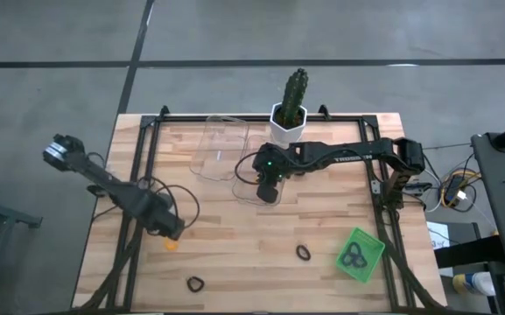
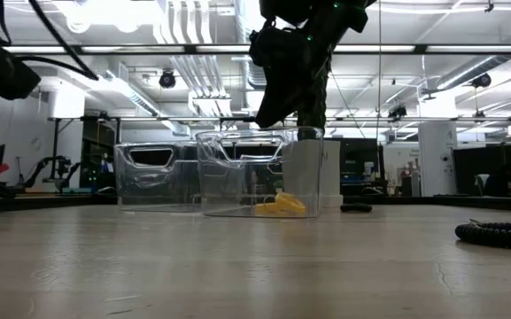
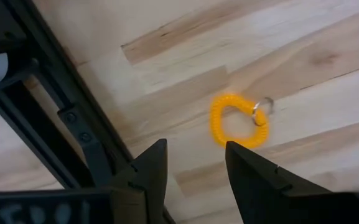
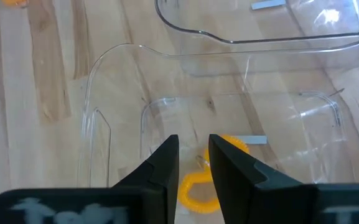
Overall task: Sort items
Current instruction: Put the yellow keychain into the right transparent bin
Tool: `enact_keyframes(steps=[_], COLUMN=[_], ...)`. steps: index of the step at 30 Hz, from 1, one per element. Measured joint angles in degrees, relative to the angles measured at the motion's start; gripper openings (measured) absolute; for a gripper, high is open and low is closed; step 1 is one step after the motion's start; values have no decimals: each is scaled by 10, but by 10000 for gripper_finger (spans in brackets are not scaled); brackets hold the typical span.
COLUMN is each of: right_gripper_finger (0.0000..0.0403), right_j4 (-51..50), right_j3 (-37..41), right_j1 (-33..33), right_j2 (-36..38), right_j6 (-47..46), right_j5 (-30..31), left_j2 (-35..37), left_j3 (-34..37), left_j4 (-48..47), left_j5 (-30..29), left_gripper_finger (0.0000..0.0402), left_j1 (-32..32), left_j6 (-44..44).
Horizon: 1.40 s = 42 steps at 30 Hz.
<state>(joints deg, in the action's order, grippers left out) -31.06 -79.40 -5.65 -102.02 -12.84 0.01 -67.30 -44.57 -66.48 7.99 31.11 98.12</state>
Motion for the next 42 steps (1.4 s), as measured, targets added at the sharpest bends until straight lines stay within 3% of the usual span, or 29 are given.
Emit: enact_keyframes(steps=[4, 12, 16, 24, 42], right_gripper_finger=[81, 68, 70, 72, 75], right_j4=[-2, -4, -5, -4, -5], right_j3=[0, 0, 0, 1, 2], right_j1=[0, 2, 2, 1, 20], right_j2=[12, 68, 96, 129, 167], right_j6=[13, 30, 30, 40, 45], right_j5=[-3, -5, -5, 0, -1], left_j2=[-28, -47, -50, -62, -189], left_j3=[6, 62, 74, 74, 81], left_j4=[13, 138, 142, 152, 214], left_j5=[0, 9, 36, 33, 55], left_gripper_finger=[154, 154, 154, 154, 139], left_j1=[10, 18, 18, 18, 17], left_j6=[3, 37, 54, 52, 32])
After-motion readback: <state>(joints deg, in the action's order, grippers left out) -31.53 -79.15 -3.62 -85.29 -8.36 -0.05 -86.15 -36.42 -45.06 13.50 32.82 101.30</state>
